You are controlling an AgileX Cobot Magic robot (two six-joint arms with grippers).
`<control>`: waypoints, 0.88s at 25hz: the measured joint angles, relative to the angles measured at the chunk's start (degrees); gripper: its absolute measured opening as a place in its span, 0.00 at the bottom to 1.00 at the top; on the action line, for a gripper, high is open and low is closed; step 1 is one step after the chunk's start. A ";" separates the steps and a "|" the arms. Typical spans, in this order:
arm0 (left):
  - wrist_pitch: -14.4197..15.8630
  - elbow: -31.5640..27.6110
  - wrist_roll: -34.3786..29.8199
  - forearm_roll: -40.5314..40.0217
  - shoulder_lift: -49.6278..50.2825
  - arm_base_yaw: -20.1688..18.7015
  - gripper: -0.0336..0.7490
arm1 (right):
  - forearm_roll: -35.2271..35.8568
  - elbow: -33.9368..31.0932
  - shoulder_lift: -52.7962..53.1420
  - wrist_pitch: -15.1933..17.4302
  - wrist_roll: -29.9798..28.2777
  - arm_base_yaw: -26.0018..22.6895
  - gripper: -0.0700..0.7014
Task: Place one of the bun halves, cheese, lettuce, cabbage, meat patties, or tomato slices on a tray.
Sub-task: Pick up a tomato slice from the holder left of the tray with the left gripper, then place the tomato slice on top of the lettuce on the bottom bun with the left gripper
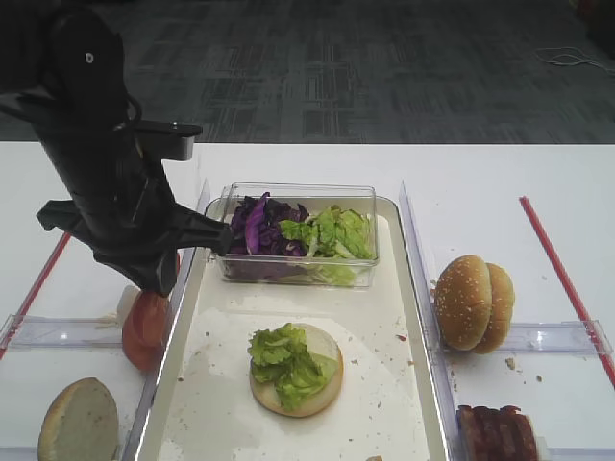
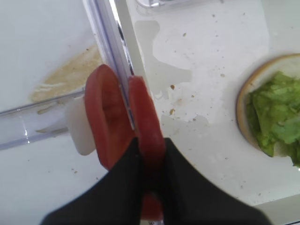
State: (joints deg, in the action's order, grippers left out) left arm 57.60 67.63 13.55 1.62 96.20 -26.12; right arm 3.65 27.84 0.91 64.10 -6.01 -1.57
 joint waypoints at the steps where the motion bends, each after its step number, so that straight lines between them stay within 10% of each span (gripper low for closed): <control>1: 0.14 0.00 0.00 0.00 -0.58 0.00 0.15 | 0.00 0.00 0.00 0.00 0.00 0.00 0.81; 10: 1.24 0.00 -2.76 3.66 -1.90 0.00 0.15 | 0.00 0.00 0.00 0.00 0.00 0.00 0.81; 22: 2.07 0.00 -31.61 41.01 -1.90 0.00 0.15 | 0.00 0.00 0.00 0.00 0.00 0.00 0.81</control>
State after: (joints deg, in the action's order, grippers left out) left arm 59.67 67.63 -18.06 42.63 94.30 -26.12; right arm 3.65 27.84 0.91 64.10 -6.01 -1.57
